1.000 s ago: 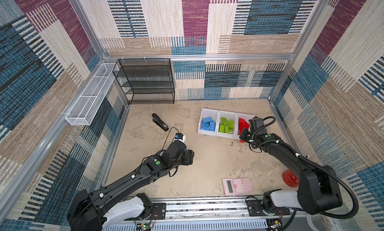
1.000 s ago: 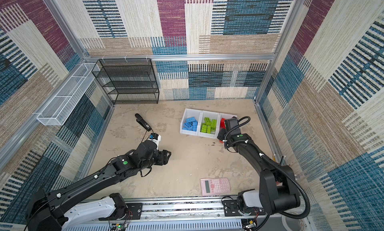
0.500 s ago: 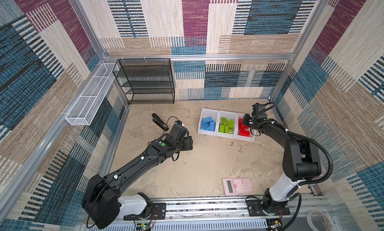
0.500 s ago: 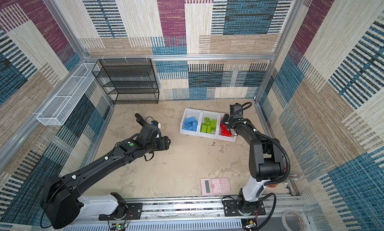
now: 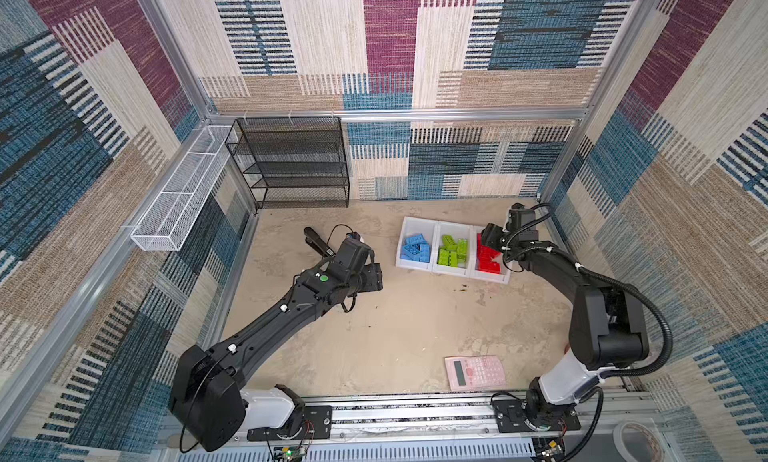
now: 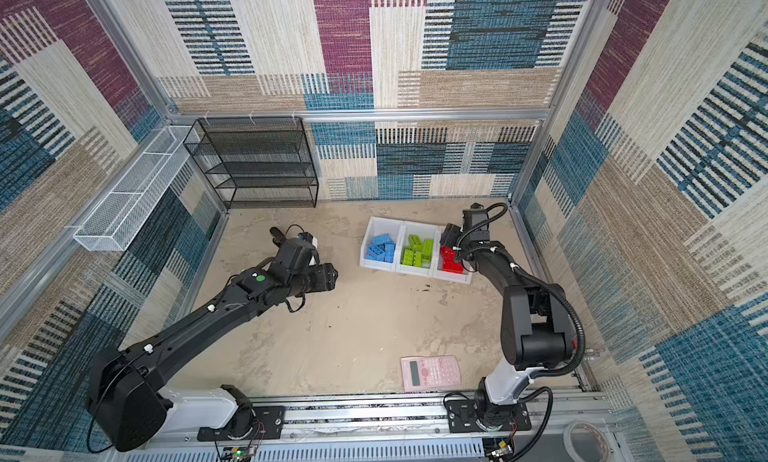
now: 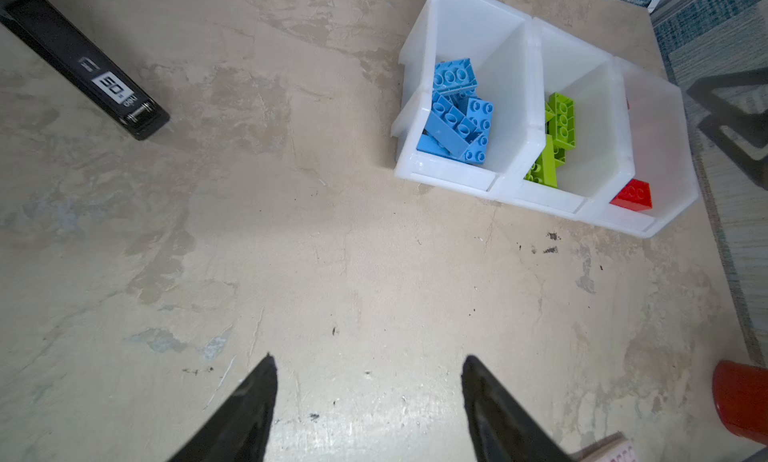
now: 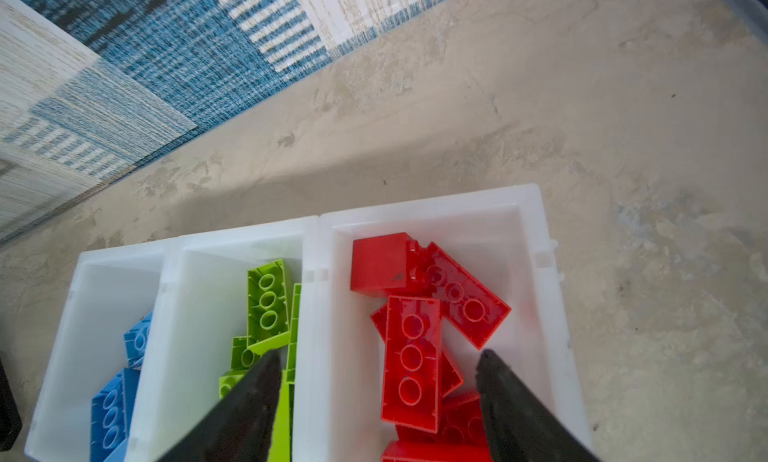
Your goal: Sort the legos into containers by color
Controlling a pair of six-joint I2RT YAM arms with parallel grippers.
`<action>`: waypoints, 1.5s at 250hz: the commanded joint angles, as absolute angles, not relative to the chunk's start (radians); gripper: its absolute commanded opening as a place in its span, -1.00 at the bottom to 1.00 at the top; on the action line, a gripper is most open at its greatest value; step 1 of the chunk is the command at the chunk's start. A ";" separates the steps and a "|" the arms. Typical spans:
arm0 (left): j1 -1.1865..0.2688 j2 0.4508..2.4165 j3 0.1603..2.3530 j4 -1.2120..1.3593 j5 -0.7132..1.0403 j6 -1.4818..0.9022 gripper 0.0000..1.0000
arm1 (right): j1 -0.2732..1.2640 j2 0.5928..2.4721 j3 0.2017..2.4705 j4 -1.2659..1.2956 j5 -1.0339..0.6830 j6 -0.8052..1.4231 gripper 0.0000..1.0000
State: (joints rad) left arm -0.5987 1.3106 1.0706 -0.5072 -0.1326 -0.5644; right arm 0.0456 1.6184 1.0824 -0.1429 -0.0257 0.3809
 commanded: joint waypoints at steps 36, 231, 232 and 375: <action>-0.567 1.149 1.023 -0.576 -0.392 -0.488 0.51 | 0.046 1.426 0.857 0.103 0.044 0.274 0.99; -0.315 1.199 0.669 -0.080 -0.642 -0.133 0.99 | 0.046 1.285 0.050 1.363 0.051 -0.065 0.99; -0.314 1.203 0.668 -0.072 -0.643 -0.130 0.99 | 0.046 1.288 0.049 1.368 0.051 -0.065 0.99; -0.181 1.489 0.454 0.756 -0.369 0.141 0.98 | 0.043 1.562 0.049 1.644 -0.002 -0.086 0.99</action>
State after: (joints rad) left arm -0.2207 1.4868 0.4393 0.6449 -0.4835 0.1173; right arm 0.0444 1.5761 0.0181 1.4548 0.0208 -0.0750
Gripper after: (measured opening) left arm 0.986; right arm 0.995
